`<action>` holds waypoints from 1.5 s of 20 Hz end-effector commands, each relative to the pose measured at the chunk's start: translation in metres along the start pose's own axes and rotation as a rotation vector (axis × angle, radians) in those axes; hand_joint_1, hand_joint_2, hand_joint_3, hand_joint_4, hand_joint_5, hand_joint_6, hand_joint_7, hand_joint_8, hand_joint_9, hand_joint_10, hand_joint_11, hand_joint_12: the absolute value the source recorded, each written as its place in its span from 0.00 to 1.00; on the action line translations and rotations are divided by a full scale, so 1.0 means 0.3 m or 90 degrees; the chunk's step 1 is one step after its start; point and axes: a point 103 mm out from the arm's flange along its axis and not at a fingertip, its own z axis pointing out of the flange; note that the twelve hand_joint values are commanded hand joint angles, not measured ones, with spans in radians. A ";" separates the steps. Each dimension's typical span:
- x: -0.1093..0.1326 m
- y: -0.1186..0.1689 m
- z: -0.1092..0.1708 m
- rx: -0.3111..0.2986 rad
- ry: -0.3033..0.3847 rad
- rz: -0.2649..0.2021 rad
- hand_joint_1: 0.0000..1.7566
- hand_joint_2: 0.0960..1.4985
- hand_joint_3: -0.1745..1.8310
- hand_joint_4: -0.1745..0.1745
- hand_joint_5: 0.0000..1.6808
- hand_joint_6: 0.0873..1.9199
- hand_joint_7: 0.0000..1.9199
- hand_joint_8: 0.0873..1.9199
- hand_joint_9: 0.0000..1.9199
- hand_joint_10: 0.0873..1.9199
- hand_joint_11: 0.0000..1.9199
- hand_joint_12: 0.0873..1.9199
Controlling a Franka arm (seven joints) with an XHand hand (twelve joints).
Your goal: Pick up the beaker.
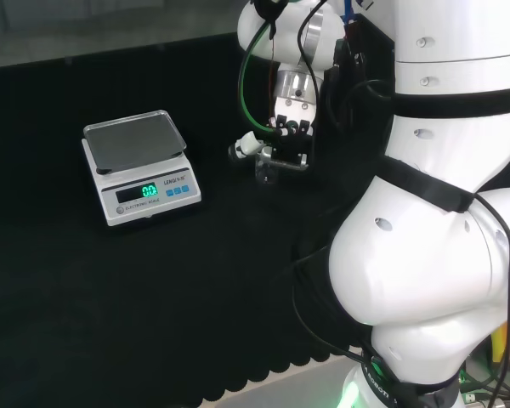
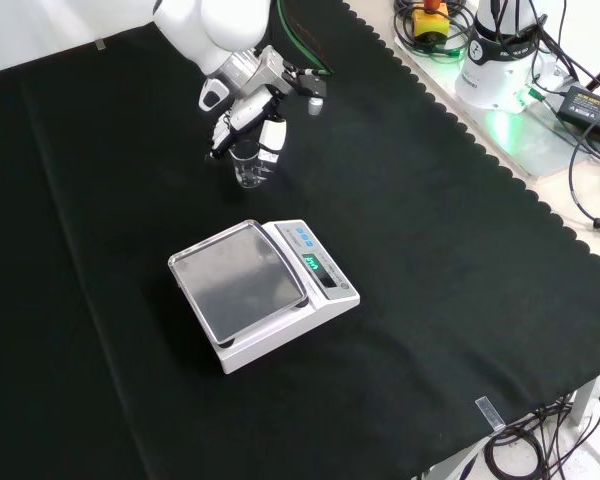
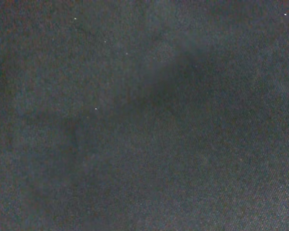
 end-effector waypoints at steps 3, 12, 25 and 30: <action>0.016 -0.009 -0.003 -0.053 -0.019 -0.002 0.31 0.58 0.07 0.29 0.14 0.00 0.10 0.39 0.21 0.41 0.25 0.68; 0.064 -0.010 -0.026 -0.110 -0.036 -0.010 0.48 0.64 0.08 0.03 0.34 0.13 0.43 0.40 0.68 0.16 0.74 0.33; 0.080 -0.052 -0.099 -0.131 -0.021 -0.019 0.66 0.70 0.10 0.00 0.61 0.46 0.65 0.34 0.88 0.05 0.87 0.19; 0.106 -0.144 -0.188 -0.149 -0.001 -0.060 0.66 0.70 0.10 0.00 0.61 0.46 0.66 0.34 0.88 0.05 0.87 0.19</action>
